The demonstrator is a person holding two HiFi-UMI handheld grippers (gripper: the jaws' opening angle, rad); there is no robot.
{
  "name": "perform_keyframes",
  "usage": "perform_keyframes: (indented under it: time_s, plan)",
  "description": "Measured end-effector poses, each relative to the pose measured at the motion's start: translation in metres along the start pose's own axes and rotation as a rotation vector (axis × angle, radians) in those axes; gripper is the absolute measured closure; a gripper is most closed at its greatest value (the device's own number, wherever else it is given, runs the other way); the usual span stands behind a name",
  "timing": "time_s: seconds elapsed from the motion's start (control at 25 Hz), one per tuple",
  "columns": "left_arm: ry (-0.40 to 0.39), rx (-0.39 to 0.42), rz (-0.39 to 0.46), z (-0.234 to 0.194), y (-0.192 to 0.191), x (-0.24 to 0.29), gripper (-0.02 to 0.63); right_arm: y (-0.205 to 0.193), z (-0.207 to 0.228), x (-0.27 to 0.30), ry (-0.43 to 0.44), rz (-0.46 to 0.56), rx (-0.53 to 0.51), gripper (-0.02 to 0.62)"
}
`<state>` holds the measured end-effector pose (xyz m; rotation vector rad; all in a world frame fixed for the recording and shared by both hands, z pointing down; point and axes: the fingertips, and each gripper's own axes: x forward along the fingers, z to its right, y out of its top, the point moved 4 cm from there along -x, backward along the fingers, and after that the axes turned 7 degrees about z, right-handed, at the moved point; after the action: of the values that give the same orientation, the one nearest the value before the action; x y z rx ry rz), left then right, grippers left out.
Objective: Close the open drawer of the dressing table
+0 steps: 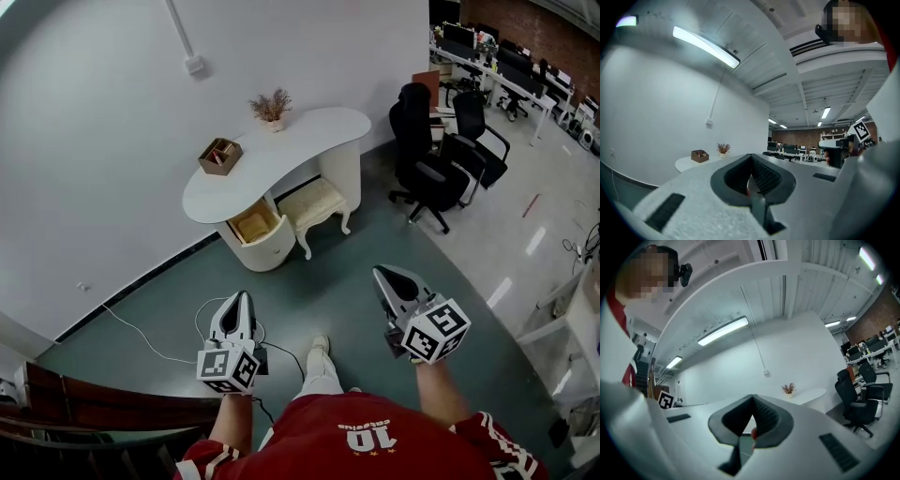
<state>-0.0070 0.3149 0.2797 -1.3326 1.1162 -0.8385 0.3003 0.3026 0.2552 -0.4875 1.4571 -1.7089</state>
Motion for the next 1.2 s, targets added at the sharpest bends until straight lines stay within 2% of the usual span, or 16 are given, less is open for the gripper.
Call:
perform_keyframes:
  time_s: [0.32, 0.52, 0.88, 1.2]
  plan:
    - [-0.002, -0.024, -0.011, -0.017, -0.016, 0.021, 0.601, -0.011, 0.008, 0.021, -0.011, -0.044, -0.017, 0.592]
    - [0.013, -0.033, -0.022, -0.038, -0.023, 0.045, 0.601, -0.013, 0.019, 0.056, -0.003, -0.084, -0.037, 0.592]
    - [0.084, -0.026, -0.008, -0.103, -0.029, 0.11, 0.601, -0.012, 0.049, 0.174, 0.032, -0.122, -0.086, 0.592]
    - [0.074, -0.013, -0.001, -0.18, -0.024, 0.196, 0.601, -0.026, 0.075, 0.29, 0.015, -0.138, -0.106, 0.592]
